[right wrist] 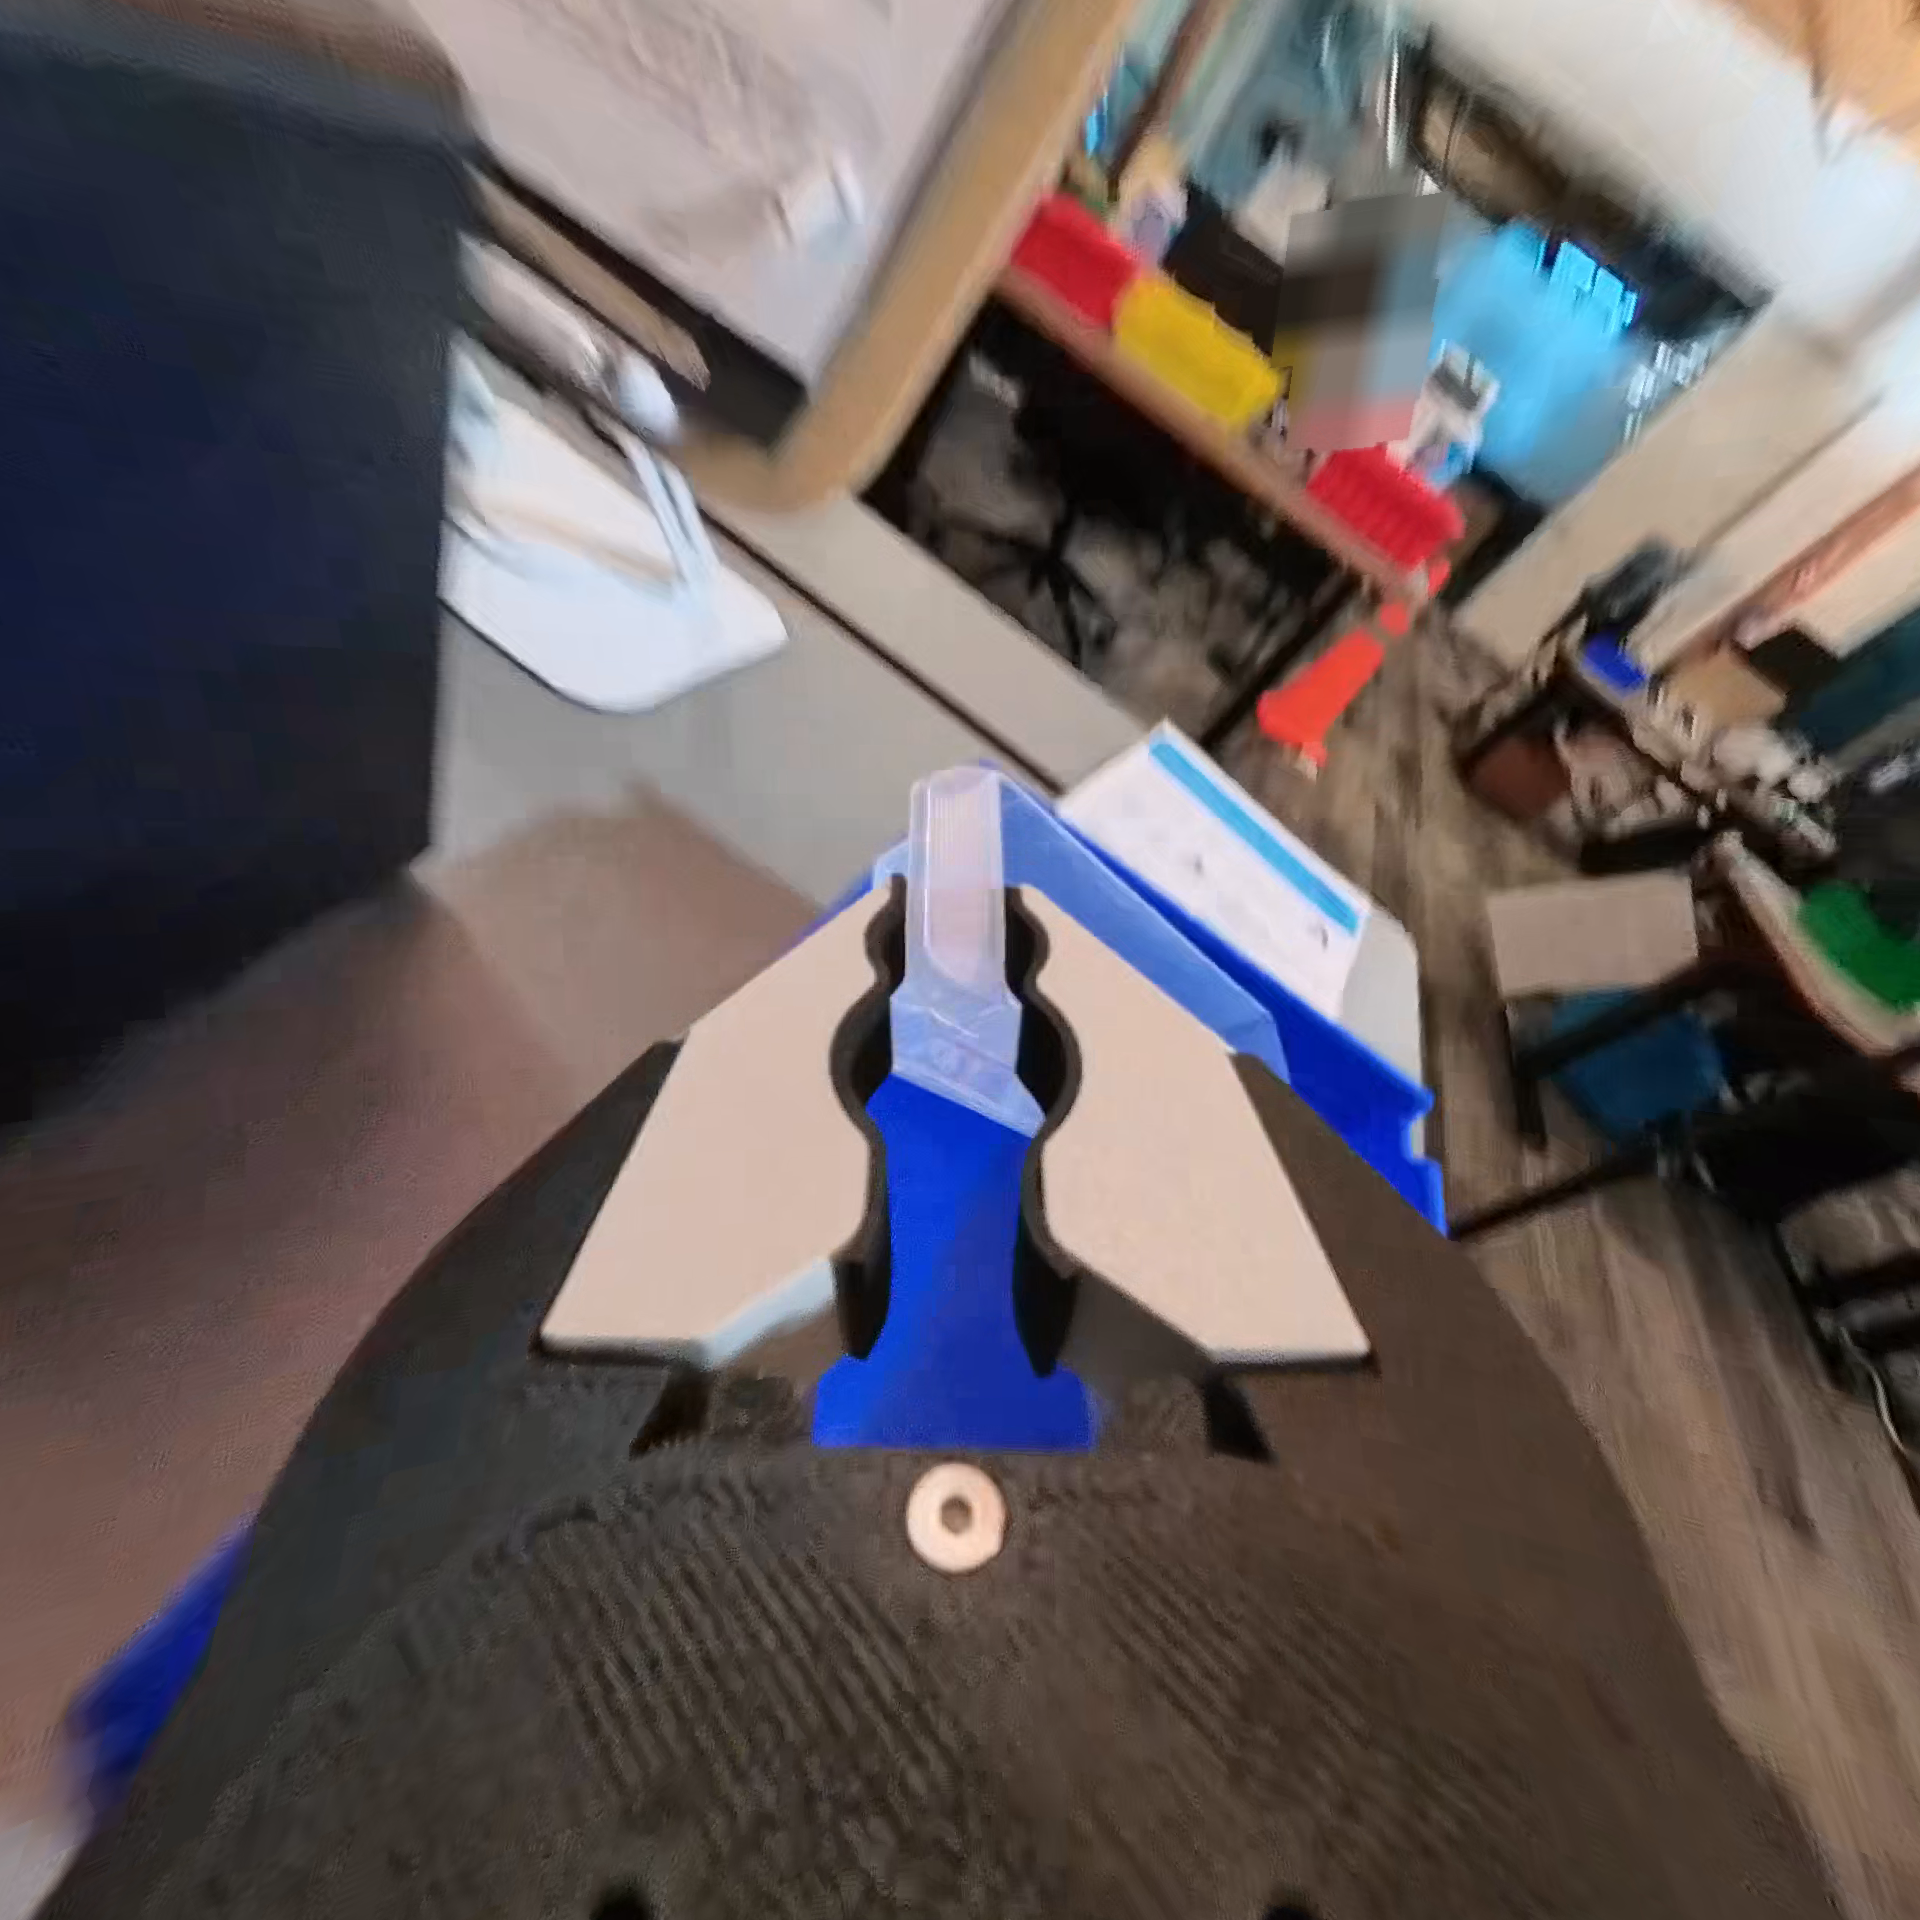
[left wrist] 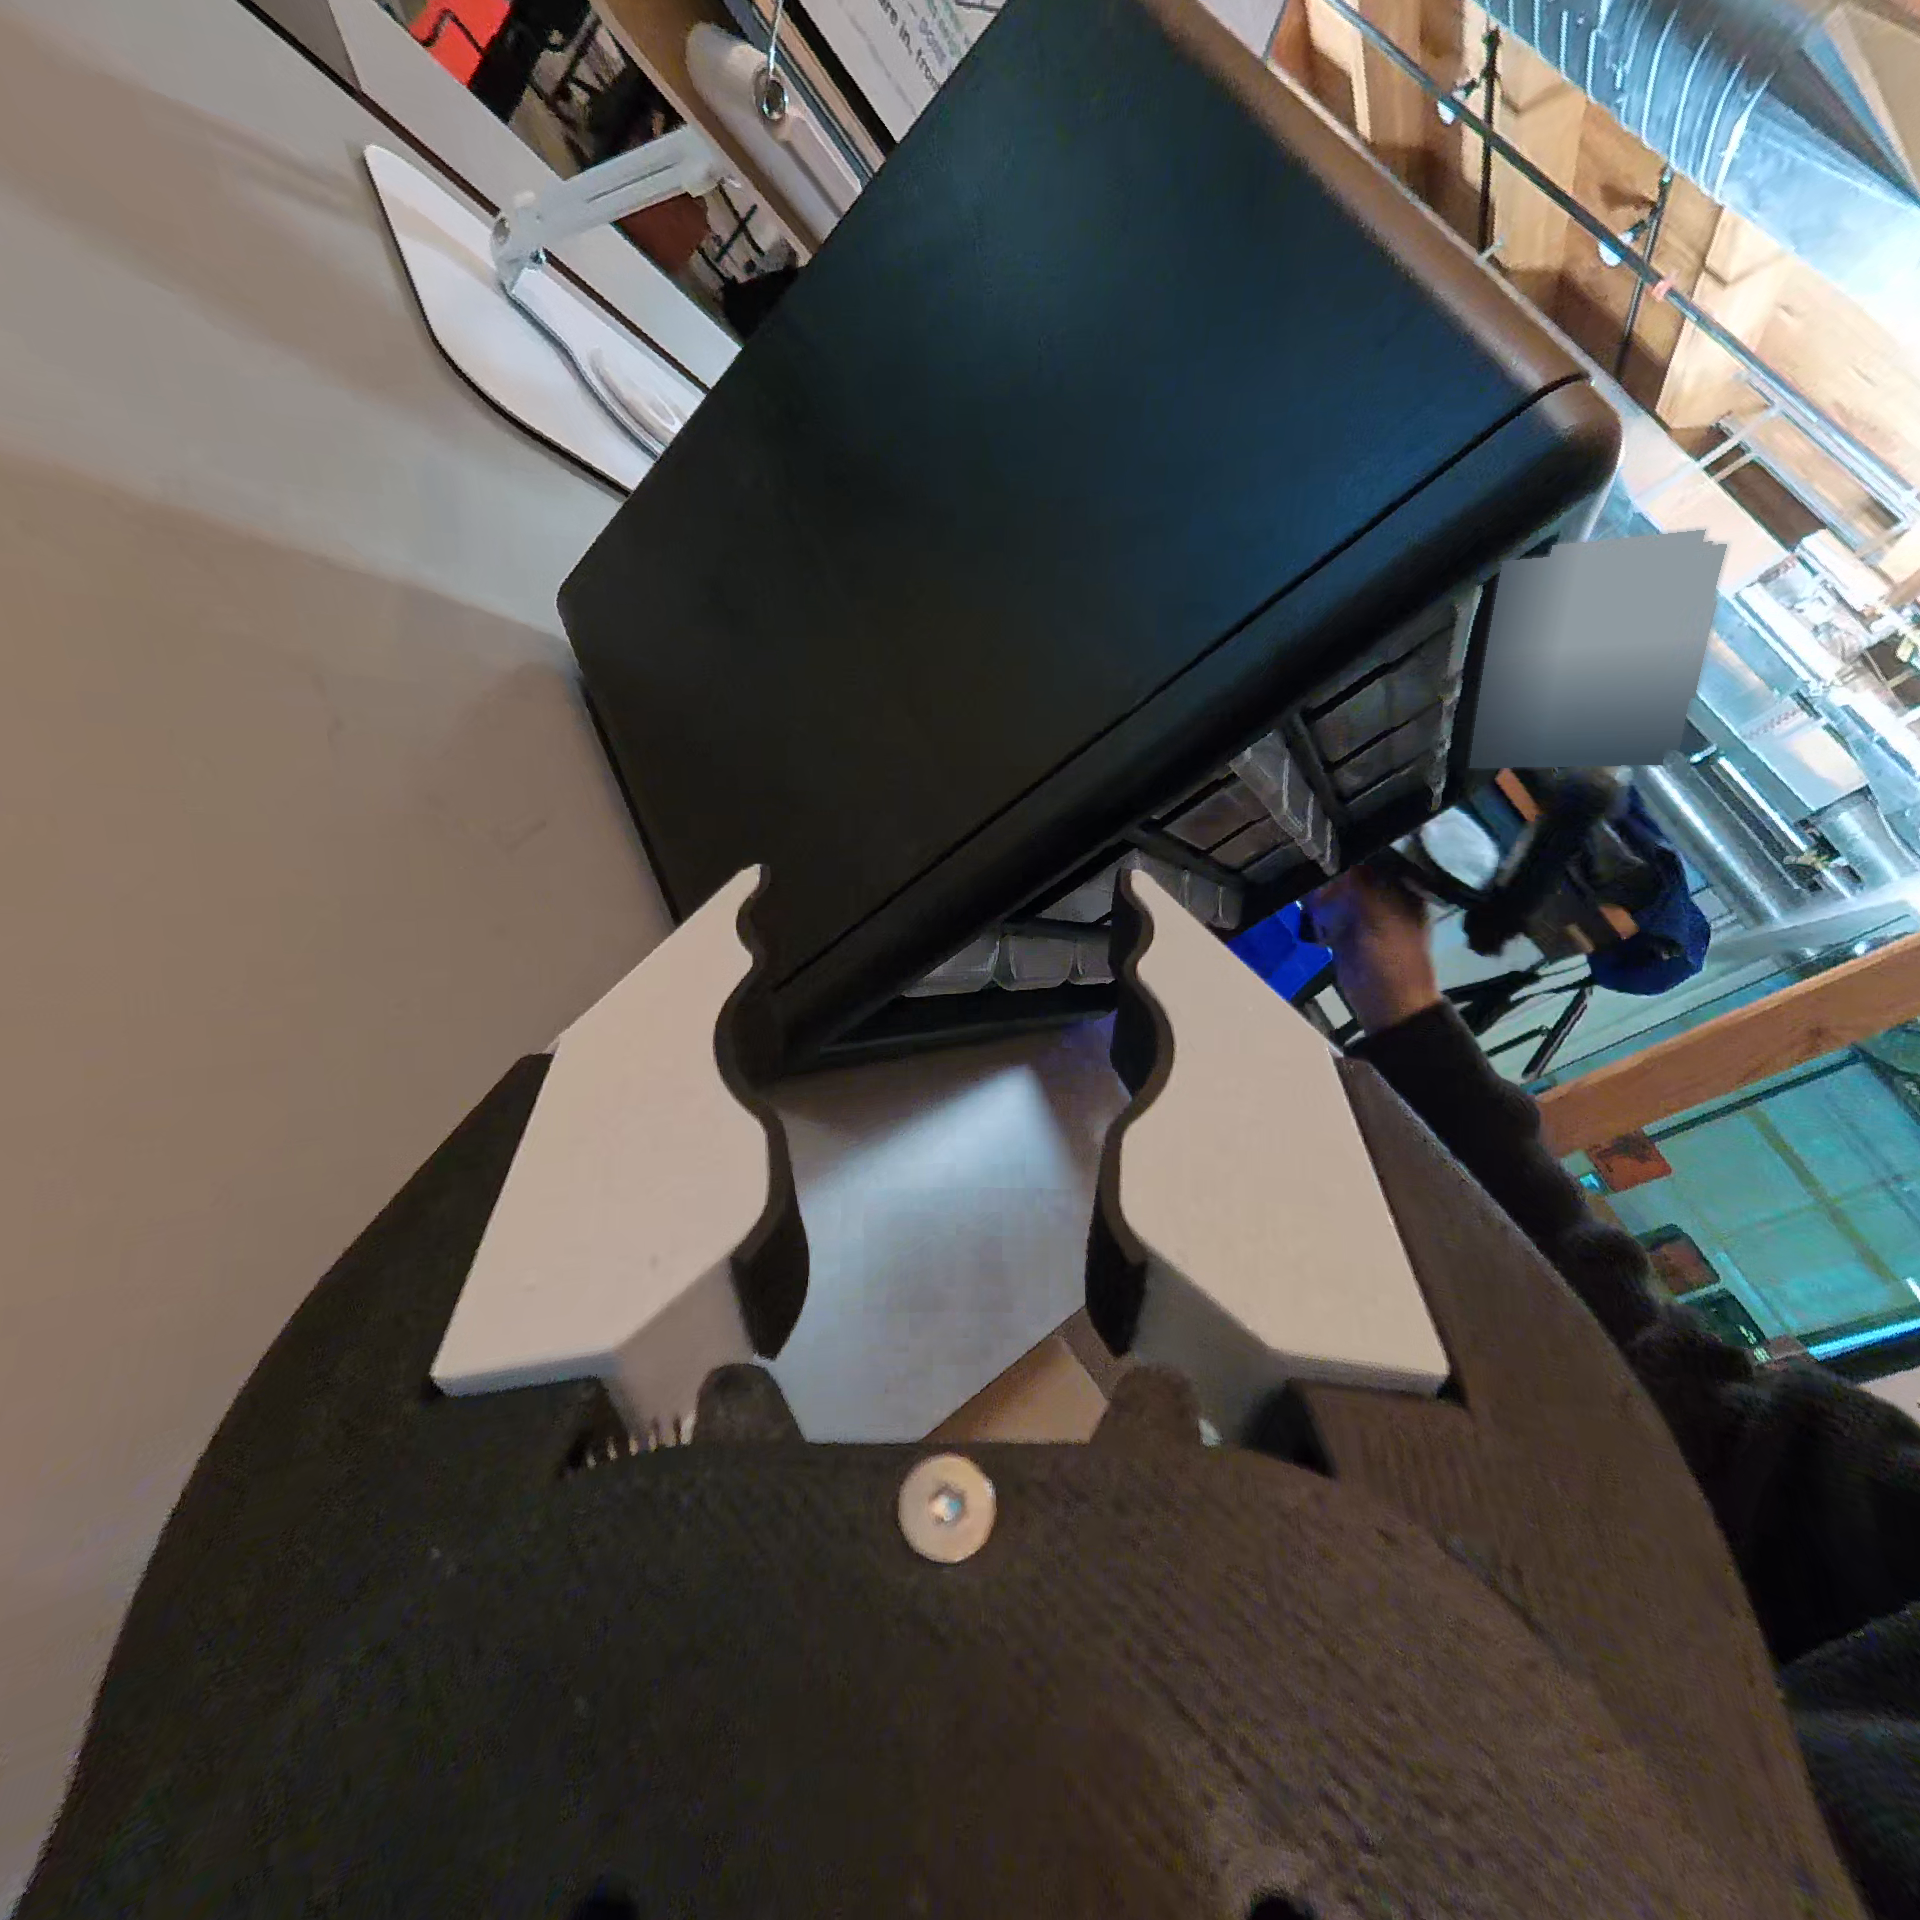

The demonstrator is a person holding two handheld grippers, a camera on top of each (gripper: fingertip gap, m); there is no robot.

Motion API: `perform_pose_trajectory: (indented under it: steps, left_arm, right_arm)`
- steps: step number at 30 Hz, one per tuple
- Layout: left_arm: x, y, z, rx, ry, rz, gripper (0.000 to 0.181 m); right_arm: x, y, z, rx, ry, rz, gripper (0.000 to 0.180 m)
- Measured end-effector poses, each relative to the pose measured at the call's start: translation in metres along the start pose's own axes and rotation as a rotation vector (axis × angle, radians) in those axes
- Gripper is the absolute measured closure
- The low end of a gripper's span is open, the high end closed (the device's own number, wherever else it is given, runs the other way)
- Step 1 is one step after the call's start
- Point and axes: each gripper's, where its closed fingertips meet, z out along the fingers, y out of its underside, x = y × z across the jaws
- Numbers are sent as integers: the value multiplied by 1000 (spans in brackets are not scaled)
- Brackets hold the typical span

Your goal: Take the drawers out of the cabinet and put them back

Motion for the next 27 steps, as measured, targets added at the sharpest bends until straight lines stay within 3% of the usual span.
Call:
perform_pose_trajectory:
  steps: [5, 15, 18, 22, 27]
  left_arm:
    - [-4, 11, 9, -61, 16, -11, 119]
    - [-7, 10, 18, -77, 63, -67, 121]
    - [-6, 9, 19, -81, 83, -82, 123]
    - [-6, 9, 20, -80, 93, -97, 124]
    - [-6, 10, 20, -80, 99, -115, 123]
  right_arm:
    - [16, 66, 51, -193, 19, 87, 162]
    - [3, 101, 105, -301, -29, 77, 162]
    - [-4, 111, 111, -330, -54, 130, 160]
    - [-4, 112, 108, -339, -72, 216, 139]
    - [26, 71, 74, -200, 26, 334, 145]
